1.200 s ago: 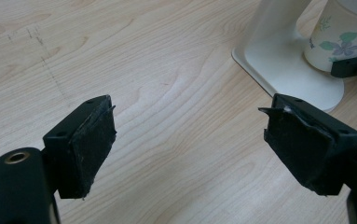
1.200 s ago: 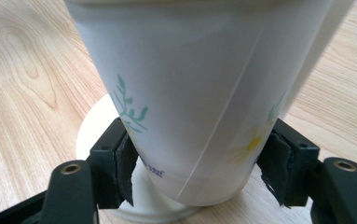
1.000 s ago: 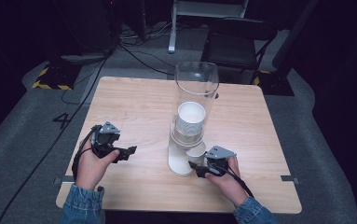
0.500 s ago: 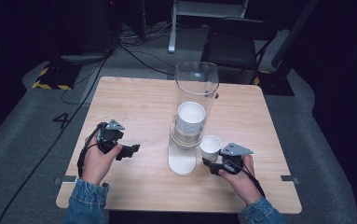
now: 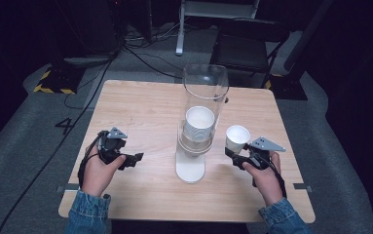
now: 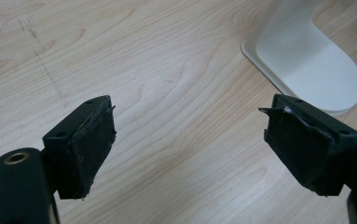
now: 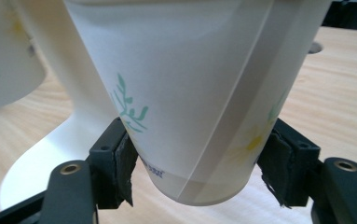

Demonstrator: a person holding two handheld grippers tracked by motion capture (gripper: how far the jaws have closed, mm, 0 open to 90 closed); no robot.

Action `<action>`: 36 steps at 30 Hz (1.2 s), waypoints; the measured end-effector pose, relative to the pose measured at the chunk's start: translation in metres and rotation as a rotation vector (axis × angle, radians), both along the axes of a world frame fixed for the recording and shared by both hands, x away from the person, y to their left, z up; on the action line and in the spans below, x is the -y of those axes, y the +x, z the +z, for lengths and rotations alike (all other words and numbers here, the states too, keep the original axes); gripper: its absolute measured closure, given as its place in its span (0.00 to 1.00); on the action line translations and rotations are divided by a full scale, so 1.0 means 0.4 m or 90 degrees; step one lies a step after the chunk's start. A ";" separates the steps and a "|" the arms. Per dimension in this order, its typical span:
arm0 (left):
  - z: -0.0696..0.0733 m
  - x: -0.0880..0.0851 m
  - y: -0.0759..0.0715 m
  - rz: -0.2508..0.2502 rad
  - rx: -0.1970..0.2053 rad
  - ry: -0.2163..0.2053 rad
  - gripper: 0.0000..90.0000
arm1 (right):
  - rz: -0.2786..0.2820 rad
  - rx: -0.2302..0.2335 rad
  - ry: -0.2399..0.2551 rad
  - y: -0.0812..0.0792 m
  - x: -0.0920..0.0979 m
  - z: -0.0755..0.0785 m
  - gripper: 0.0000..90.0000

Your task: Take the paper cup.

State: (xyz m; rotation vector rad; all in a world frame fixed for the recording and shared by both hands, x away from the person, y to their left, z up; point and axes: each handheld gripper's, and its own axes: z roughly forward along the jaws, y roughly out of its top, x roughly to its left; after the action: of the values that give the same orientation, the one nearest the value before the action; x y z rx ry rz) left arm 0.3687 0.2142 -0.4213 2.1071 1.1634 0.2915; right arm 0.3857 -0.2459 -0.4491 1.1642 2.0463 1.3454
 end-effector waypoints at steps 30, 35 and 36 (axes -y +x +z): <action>-0.009 -0.030 -0.083 -0.027 -0.019 0.052 0.18 | -0.090 -0.096 -0.067 0.160 0.072 -0.120 0.37; -0.012 -0.028 -0.082 -0.026 -0.024 0.045 0.18 | -0.093 -0.099 -0.080 0.161 0.071 -0.125 0.36; -0.013 -0.029 -0.080 -0.028 -0.023 0.048 0.18 | -0.092 -0.101 -0.082 0.161 0.072 -0.127 0.36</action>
State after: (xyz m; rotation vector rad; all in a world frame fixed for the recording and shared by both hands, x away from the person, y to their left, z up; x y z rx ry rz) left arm 0.3369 0.2259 -0.4266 2.2096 1.1416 0.2821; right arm 0.4500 -0.2748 -0.4998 1.3693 2.0773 1.0669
